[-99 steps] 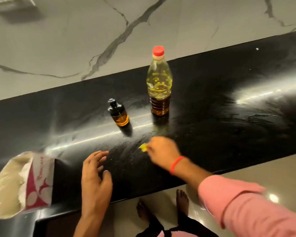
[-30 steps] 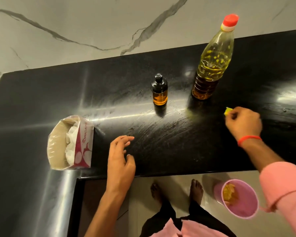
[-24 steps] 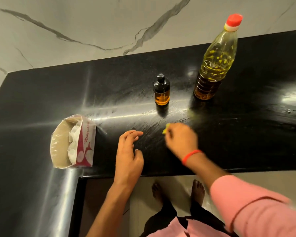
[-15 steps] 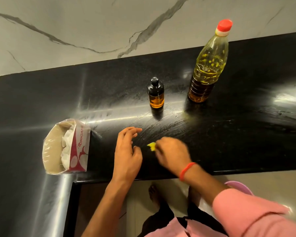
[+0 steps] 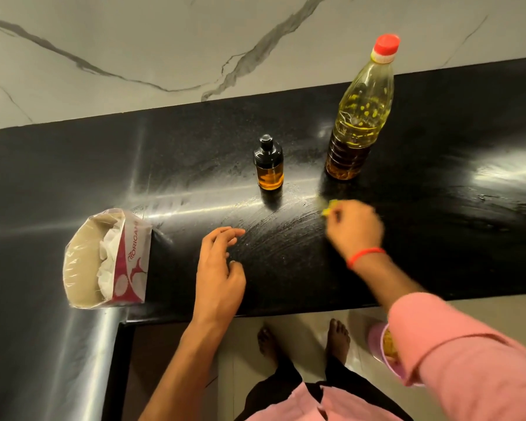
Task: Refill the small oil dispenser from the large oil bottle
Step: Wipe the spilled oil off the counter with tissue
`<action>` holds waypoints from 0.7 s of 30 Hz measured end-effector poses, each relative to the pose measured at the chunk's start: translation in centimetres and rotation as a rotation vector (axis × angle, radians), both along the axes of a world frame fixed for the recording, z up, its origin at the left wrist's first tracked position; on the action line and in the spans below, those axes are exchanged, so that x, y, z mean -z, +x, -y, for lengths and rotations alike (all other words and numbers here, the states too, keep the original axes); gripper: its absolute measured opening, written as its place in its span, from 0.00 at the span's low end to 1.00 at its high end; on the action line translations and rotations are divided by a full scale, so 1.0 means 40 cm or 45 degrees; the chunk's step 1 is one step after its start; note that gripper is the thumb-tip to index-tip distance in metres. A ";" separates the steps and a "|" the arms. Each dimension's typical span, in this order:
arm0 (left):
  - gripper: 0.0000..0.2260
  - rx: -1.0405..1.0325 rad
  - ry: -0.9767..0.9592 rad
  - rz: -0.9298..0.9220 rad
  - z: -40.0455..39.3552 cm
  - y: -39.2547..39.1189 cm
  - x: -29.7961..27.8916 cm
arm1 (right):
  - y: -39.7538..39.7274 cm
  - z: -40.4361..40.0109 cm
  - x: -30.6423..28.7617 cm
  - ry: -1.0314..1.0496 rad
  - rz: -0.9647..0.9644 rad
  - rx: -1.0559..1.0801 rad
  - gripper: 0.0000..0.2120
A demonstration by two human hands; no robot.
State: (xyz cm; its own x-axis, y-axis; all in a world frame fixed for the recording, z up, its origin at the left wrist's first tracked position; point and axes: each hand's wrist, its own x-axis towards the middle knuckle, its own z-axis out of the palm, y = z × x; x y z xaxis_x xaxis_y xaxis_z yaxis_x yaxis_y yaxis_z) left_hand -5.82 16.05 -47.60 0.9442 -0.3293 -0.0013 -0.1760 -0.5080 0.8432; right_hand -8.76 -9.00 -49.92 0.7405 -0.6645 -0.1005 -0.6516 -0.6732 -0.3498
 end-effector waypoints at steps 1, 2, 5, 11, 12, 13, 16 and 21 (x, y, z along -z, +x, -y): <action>0.30 0.001 0.000 0.007 0.002 0.001 -0.002 | 0.019 -0.075 0.000 0.004 -0.011 -0.183 0.09; 0.30 -0.001 -0.001 0.018 0.003 0.001 -0.003 | 0.030 -0.150 -0.002 0.005 -0.015 -0.369 0.09; 0.32 -0.023 -0.007 0.042 0.005 0.005 -0.005 | 0.015 -0.310 -0.022 0.048 -0.016 -0.803 0.06; 0.32 0.012 -0.005 0.049 0.026 0.003 0.012 | -0.066 -0.222 -0.012 -0.057 0.104 -0.837 0.02; 0.32 0.025 -0.011 0.039 0.030 0.002 0.014 | -0.089 -0.166 -0.005 -0.075 0.115 -0.742 0.03; 0.32 0.036 -0.021 0.029 0.035 0.001 0.016 | -0.116 -0.095 0.005 -0.101 0.123 -0.598 0.04; 0.32 0.058 -0.029 0.024 0.044 -0.001 0.022 | -0.228 0.154 0.021 -0.170 0.044 -0.081 0.09; 0.32 0.092 -0.029 0.015 0.042 -0.001 0.030 | -0.437 0.411 0.015 -0.188 -0.063 0.553 0.05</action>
State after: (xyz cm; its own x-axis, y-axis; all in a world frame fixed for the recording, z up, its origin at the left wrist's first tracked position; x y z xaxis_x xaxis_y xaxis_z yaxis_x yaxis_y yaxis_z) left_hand -5.86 14.36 -48.82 0.9180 -0.3962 0.0177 -0.2213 -0.4746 0.8519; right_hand -26.24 -25.44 -50.50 0.3872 -0.9220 -0.0096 -0.8977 -0.3745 -0.2321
